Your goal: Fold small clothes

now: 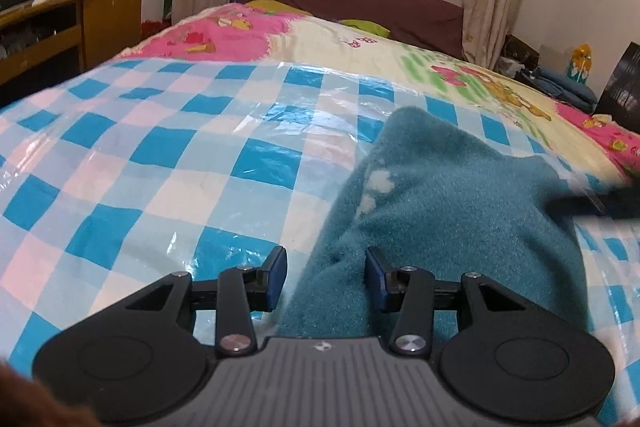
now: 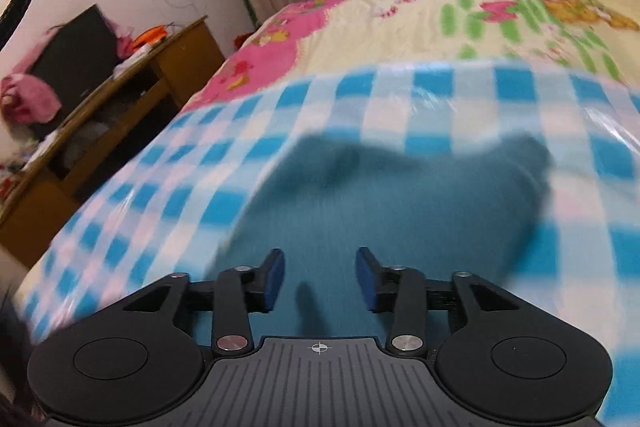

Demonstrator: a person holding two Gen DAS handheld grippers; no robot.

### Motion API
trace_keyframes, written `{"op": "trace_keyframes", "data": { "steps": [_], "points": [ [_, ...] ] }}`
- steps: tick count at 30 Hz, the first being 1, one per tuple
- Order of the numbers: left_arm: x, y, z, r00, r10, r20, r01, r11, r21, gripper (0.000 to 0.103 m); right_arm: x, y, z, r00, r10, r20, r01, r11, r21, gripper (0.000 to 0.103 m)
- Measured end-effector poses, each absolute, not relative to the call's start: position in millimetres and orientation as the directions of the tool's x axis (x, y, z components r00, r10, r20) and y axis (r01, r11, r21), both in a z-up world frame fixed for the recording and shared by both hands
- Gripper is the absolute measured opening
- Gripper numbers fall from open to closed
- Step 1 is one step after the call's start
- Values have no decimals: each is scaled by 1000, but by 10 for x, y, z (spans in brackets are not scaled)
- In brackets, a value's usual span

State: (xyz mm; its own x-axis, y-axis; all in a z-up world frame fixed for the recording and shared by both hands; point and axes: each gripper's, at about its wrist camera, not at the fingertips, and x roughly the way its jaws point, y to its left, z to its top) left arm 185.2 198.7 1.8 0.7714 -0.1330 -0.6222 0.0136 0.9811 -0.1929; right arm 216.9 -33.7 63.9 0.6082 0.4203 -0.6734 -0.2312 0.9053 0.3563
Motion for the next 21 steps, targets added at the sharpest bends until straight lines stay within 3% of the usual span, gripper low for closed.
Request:
{"op": "trace_keyframes", "data": {
  "steps": [4,9,12,15,20,21],
  "points": [
    [1861,1931,42,768,-116,-630,27,988,-149,49,1585,-634,501,541,466,-700,-205,881,427,55],
    [1937,1944,56,747,-120,-654,45,990,-131,51,1383,-629,213,482,520,-705,-151,842,518,56],
    [1949,1958,60,739,-126,-662,50,990,-133,51,1491,-607,48,496,546,-676,-75,802,593,69],
    [1949,1942,61,739,-121,-663,61,992,-113,51,1538,-534,-84,483,534,-694,-73,814,576,69],
    [1950,1959,38,741,-130,-659,70,991,-116,51,1693,-544,-223,478,598,-644,-25,742,670,71],
    [1950,1959,40,740,-128,-661,67,991,-116,51,1739,-534,-267,479,608,-634,-4,723,691,66]
  ]
}}
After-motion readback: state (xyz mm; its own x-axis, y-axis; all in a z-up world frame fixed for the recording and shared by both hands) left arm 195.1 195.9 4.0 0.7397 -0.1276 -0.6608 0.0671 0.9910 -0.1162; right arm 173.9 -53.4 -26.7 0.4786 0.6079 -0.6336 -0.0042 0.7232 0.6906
